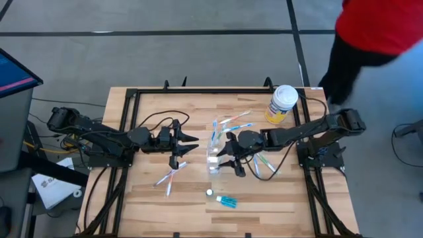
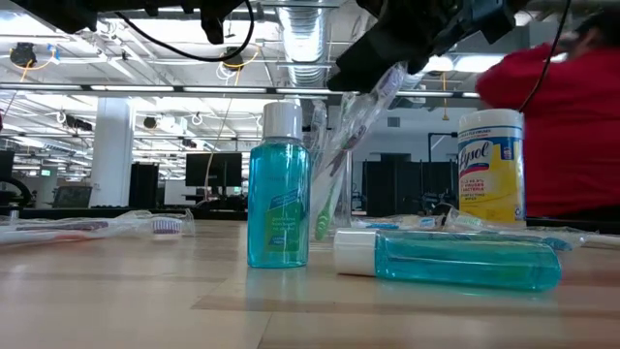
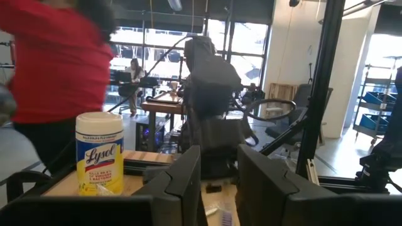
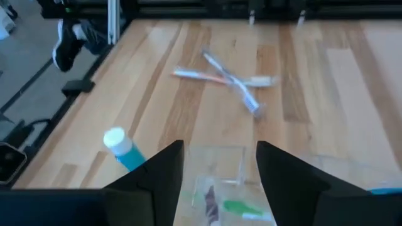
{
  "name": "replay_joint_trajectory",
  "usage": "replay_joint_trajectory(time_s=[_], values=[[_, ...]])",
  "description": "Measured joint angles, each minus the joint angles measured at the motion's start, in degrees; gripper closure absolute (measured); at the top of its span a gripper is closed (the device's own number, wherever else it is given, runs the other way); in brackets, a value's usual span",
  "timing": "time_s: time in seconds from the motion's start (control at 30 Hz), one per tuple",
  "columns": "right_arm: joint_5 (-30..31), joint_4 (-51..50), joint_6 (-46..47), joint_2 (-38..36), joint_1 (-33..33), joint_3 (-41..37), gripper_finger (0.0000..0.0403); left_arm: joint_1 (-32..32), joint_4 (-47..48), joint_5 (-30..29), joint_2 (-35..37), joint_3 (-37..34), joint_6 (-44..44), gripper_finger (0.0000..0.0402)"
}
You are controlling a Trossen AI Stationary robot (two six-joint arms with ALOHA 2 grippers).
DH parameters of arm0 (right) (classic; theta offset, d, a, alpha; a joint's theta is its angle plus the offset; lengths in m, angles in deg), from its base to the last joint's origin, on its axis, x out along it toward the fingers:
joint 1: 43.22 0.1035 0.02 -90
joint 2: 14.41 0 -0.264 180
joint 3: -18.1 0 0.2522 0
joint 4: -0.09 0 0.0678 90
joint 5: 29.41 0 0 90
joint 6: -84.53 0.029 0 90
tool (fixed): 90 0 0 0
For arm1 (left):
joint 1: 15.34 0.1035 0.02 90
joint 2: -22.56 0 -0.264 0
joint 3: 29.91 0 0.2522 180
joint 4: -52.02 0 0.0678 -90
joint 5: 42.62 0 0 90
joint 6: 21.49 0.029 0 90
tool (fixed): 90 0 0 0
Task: Pick & Place toothbrushing station
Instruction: Put the top blue toothbrush into the transparent organizer
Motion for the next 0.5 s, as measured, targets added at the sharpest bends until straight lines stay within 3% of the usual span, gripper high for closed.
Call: replay_joint_trajectory(time_s=[0.5], values=[[2.56,-15.04,1.32,-10.96,-0.02,0.11,0.0216,0.00,0.01,-0.02,0.00,0.00,0.00,0.0300]])
